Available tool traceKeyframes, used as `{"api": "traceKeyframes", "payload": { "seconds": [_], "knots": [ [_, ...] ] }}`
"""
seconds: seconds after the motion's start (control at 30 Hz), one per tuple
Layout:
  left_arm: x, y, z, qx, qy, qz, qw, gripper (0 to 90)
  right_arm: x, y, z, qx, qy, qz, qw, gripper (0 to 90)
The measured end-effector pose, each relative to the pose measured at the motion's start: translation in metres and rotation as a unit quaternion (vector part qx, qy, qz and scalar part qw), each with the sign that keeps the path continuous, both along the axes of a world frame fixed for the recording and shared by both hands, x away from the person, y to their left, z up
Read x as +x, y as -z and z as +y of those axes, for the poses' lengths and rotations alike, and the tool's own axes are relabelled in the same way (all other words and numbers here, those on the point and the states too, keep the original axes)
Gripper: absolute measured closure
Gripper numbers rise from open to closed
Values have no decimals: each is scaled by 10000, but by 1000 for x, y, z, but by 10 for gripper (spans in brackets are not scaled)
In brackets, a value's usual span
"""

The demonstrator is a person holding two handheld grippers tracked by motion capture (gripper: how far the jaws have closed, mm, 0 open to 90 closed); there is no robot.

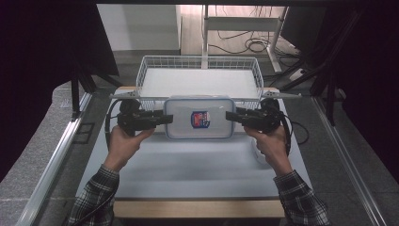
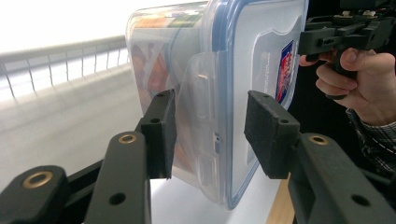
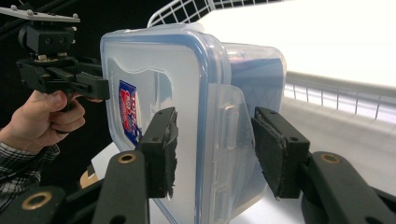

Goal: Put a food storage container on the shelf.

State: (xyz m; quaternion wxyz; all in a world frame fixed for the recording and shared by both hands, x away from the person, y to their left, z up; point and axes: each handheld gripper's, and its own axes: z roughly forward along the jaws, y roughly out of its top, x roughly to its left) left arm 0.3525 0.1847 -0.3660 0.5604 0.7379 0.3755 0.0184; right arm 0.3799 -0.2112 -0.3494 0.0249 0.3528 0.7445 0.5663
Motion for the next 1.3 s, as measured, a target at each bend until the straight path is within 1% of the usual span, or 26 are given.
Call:
{"api": "traceKeyframes", "payload": {
  "seconds": [0.33,0.37,0.4,0.6,0.83,0.97,1.07,1.17,1.23,1.3],
  "knots": [
    [26,-26,1,-7,-7,-106,9999,545,23,-25,1,68,60,-152,9998,512],
    [28,-28,1,-8,-8,-103,9999,545,25,-27,1,69,70,-132,9999,512],
    [31,-30,1,-4,-15,-117,9999,545,28,-29,1,85,74,-171,9998,511],
    [44,-44,1,13,-39,-179,9998,546,42,-40,1,176,119,-237,9995,509],
    [60,-58,0,53,-60,-224,9997,545,57,-51,2,250,190,-268,9991,505],
    [69,-61,-1,84,-83,-216,9997,544,67,-54,1,293,251,-252,9989,501],
    [76,-59,-2,95,-110,-174,9997,543,73,-54,2,257,322,-218,9989,494],
    [81,-56,-1,32,-148,-94,9998,542,79,-52,4,211,371,-186,9989,493],
    [83,-54,0,53,-158,-94,9998,541,82,-51,5,163,397,-178,9989,496],
    [85,-53,1,-23,-159,-95,9998,542,82,-51,6,167,488,-250,9984,517]
  ]
}}
